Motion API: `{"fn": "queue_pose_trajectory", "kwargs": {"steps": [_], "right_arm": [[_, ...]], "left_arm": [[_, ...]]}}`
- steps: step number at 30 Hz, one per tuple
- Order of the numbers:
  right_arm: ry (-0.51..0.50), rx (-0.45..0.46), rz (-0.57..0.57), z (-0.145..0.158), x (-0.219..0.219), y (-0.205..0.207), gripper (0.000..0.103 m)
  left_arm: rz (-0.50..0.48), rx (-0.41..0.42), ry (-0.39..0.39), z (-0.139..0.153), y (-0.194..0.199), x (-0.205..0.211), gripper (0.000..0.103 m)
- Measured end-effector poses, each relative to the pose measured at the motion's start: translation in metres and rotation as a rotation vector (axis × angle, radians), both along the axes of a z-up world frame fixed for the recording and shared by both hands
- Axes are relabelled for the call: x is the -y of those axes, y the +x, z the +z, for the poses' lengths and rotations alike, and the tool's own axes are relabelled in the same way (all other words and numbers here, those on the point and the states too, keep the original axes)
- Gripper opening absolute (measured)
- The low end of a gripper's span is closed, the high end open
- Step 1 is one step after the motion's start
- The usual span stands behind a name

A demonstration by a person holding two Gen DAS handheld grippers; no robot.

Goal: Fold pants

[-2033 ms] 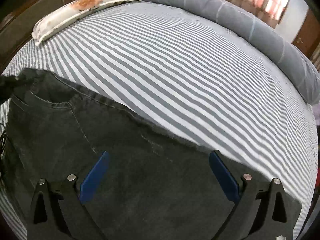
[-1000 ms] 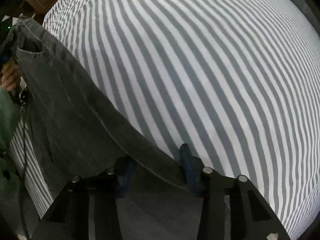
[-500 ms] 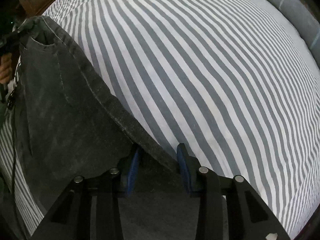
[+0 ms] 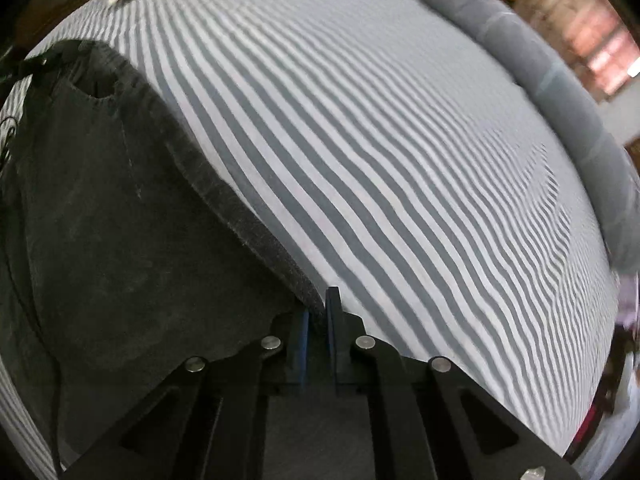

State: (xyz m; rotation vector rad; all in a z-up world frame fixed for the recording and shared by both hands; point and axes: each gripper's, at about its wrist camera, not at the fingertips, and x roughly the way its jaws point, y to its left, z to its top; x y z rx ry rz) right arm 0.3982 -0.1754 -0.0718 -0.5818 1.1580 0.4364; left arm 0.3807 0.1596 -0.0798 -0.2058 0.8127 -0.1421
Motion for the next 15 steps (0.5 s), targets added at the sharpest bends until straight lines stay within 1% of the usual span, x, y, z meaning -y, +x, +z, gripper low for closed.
{"fn": "queue_pose_trajectory", "kwargs": {"steps": [4, 6, 8, 10, 13, 15], "right_arm": [[0.002, 0.068, -0.064, 0.024, 0.005, -0.031, 0.005], [0.000, 0.099, -0.093, 0.034, 0.006, -0.049, 0.005], [-0.011, 0.127, -0.123, 0.043, -0.002, -0.063, 0.005], [-0.023, 0.145, -0.136, 0.037, -0.008, -0.082, 0.005], [-0.033, 0.169, -0.166, 0.041, -0.015, -0.111, 0.005], [-0.014, 0.180, -0.194, 0.043, -0.010, -0.120, 0.005]], "left_arm": [[-0.043, 0.055, 0.040, 0.014, -0.007, 0.004, 0.006], [-0.064, 0.076, 0.082, 0.019, -0.011, 0.007, 0.006], [-0.079, 0.090, 0.127, 0.022, -0.013, 0.013, 0.006], [-0.091, 0.100, 0.174, 0.025, -0.016, 0.018, 0.006], [-0.110, 0.123, 0.239, 0.027, -0.024, 0.023, 0.006], [-0.112, 0.130, 0.253, 0.027, -0.034, 0.024, 0.006]]}}
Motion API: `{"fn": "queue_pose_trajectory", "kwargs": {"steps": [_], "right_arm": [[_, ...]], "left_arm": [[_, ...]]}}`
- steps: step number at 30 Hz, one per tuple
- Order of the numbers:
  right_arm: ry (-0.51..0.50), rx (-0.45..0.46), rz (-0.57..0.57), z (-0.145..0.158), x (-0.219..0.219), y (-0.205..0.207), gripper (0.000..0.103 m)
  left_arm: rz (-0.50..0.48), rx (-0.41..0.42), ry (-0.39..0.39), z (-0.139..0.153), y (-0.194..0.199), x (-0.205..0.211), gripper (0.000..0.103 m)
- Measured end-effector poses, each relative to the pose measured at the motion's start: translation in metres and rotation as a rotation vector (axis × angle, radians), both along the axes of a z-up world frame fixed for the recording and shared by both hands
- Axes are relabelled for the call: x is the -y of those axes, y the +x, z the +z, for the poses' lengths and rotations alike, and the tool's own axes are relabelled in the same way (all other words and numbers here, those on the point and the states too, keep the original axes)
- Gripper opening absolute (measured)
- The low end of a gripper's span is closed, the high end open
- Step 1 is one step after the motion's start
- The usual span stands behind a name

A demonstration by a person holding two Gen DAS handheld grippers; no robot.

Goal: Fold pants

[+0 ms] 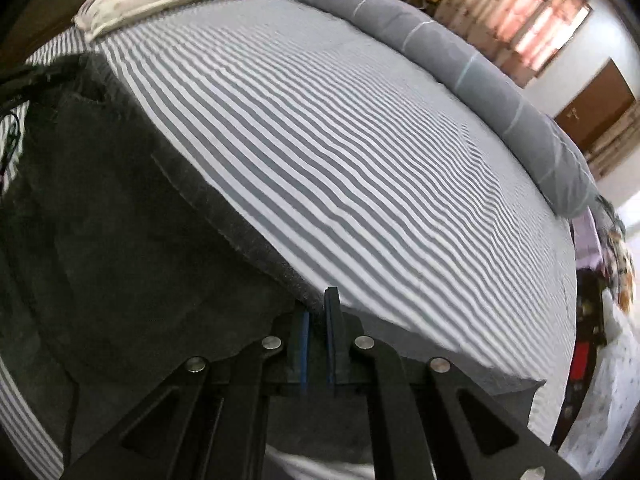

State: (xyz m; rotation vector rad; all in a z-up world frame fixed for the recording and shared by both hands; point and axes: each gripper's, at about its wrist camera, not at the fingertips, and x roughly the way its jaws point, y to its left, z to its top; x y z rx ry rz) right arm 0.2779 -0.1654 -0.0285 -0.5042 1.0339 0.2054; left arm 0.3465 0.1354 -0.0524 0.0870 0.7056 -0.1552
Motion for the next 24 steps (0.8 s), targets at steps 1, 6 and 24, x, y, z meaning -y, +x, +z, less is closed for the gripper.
{"fn": "queue_pose_trajectory", "kwargs": {"steps": [1, 6, 24], "right_arm": [[0.011, 0.008, -0.011, 0.004, 0.003, -0.007, 0.005], [0.058, 0.024, -0.046, 0.010, 0.008, -0.029, 0.005], [0.175, -0.124, -0.106, -0.059, -0.009, -0.139, 0.005]], "left_arm": [[-0.002, 0.003, -0.004, 0.001, -0.006, -0.001, 0.006], [-0.003, 0.001, -0.042, 0.011, -0.026, -0.006, 0.006], [-0.036, -0.227, 0.030, -0.008, -0.127, -0.019, 0.012]]}}
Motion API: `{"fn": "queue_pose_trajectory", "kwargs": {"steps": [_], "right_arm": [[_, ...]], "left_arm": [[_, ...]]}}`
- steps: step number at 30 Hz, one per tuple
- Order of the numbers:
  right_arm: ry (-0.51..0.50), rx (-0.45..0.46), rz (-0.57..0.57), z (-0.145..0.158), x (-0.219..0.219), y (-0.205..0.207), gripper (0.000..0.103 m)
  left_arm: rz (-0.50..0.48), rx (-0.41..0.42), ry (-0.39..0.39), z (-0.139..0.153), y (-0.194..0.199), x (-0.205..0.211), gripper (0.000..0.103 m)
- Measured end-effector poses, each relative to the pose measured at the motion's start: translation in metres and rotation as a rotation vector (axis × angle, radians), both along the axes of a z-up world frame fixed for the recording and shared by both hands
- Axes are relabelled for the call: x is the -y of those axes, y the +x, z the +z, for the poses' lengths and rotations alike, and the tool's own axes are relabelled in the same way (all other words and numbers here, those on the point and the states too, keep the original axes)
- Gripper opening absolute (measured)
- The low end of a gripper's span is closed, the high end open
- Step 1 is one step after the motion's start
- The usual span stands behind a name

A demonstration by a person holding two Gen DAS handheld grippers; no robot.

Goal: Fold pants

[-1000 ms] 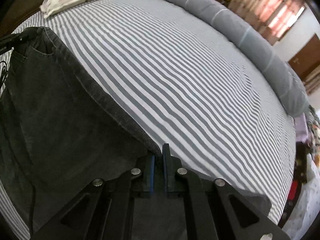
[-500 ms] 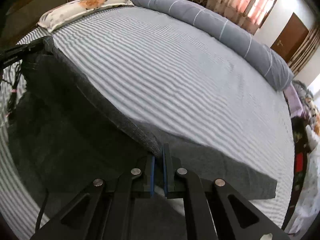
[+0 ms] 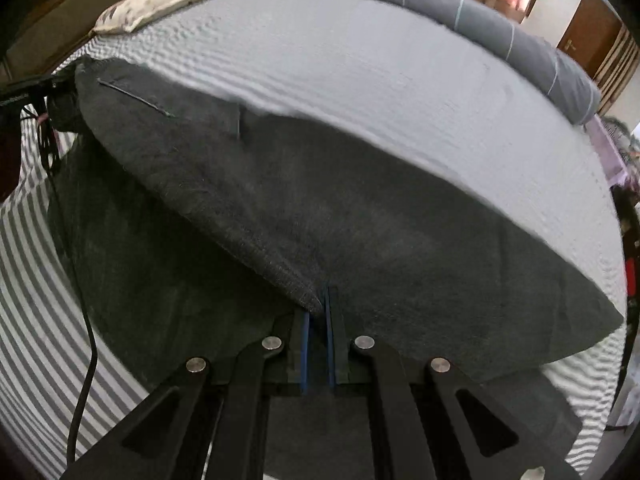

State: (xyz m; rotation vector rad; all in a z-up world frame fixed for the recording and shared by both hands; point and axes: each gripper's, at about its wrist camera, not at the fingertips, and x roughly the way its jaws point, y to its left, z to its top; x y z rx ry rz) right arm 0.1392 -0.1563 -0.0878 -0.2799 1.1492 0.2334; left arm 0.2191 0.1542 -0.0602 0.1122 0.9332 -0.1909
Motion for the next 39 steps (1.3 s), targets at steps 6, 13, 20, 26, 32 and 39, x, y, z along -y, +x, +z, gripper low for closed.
{"fn": "queue_pose_trajectory", "kwargs": {"steps": [6, 13, 20, 26, 32, 39], "right_arm": [[-0.001, -0.044, -0.015, -0.025, -0.007, 0.000, 0.006], [0.025, -0.033, -0.062, -0.026, -0.007, 0.007, 0.010], [0.085, 0.007, -0.103, -0.012, -0.002, -0.004, 0.034], [0.187, 0.060, -0.168, 0.011, 0.009, -0.033, 0.040], [0.303, 0.080, -0.231, 0.025, 0.023, -0.072, 0.043], [0.399, 0.050, -0.316, 0.018, 0.036, -0.090, 0.045]], "left_arm": [[0.019, -0.088, 0.076, -0.026, -0.007, 0.004, 0.012], [0.060, -0.106, 0.000, -0.021, -0.013, -0.007, 0.023], [0.154, -0.083, -0.241, 0.027, -0.047, -0.065, 0.034], [0.245, -0.062, -0.472, 0.078, -0.088, -0.106, 0.040], [0.243, -0.151, -0.640, 0.075, -0.104, -0.090, 0.048], [0.320, -0.278, -0.776, 0.029, -0.081, -0.055, 0.050]]}}
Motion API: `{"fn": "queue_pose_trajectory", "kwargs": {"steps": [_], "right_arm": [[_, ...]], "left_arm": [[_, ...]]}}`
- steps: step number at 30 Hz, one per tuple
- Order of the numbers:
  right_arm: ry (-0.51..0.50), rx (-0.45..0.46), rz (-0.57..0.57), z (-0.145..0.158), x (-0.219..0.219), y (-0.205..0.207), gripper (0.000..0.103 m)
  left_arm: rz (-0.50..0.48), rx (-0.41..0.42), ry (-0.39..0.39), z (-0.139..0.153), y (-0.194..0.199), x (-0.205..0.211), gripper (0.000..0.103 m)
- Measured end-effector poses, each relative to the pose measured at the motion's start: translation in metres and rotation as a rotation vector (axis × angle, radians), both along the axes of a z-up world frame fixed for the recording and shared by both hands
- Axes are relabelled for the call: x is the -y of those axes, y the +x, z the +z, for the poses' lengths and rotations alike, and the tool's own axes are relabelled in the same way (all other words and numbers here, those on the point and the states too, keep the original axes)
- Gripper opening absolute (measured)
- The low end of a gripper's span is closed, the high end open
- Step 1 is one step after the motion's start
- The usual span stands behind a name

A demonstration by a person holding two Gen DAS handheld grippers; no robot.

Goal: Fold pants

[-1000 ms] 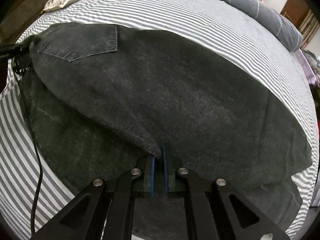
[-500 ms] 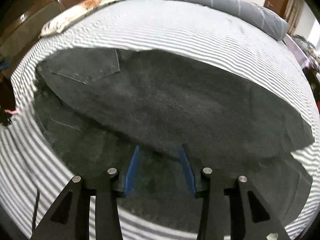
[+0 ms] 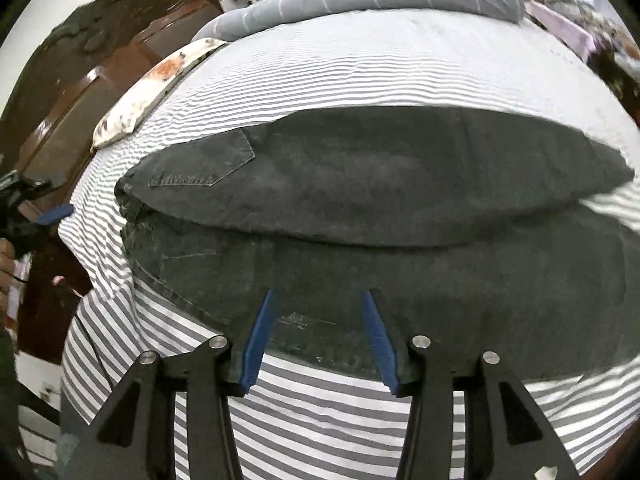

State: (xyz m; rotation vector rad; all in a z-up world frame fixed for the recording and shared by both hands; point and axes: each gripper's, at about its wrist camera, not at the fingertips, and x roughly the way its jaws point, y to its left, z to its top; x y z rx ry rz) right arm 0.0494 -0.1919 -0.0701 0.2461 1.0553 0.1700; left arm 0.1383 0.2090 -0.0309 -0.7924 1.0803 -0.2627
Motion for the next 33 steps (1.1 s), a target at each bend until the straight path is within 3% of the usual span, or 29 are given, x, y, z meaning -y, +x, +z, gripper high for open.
{"fn": "queue_pose_trajectory", "kwargs": {"steps": [7, 12, 18, 22, 33], "right_arm": [[0.110, -0.059, -0.069, -0.024, 0.012, 0.009, 0.045], [0.120, -0.079, -0.072, -0.037, 0.011, 0.017, 0.046], [0.198, -0.096, -0.102, -0.050, 0.012, 0.032, 0.046], [0.321, -0.104, -0.156, -0.059, 0.018, 0.037, 0.046], [0.766, -0.028, -0.294, -0.091, 0.010, 0.057, 0.053]], "left_arm": [[0.121, -0.103, -0.055, -0.031, 0.036, -0.004, 0.050], [0.168, -0.168, -0.094, -0.059, 0.056, -0.003, 0.050], [0.217, -0.201, -0.083, -0.081, 0.072, 0.002, 0.049], [0.213, -0.160, -0.045, -0.079, 0.078, 0.009, 0.012], [0.221, 0.067, -0.077, -0.003, 0.063, 0.025, 0.009]]}}
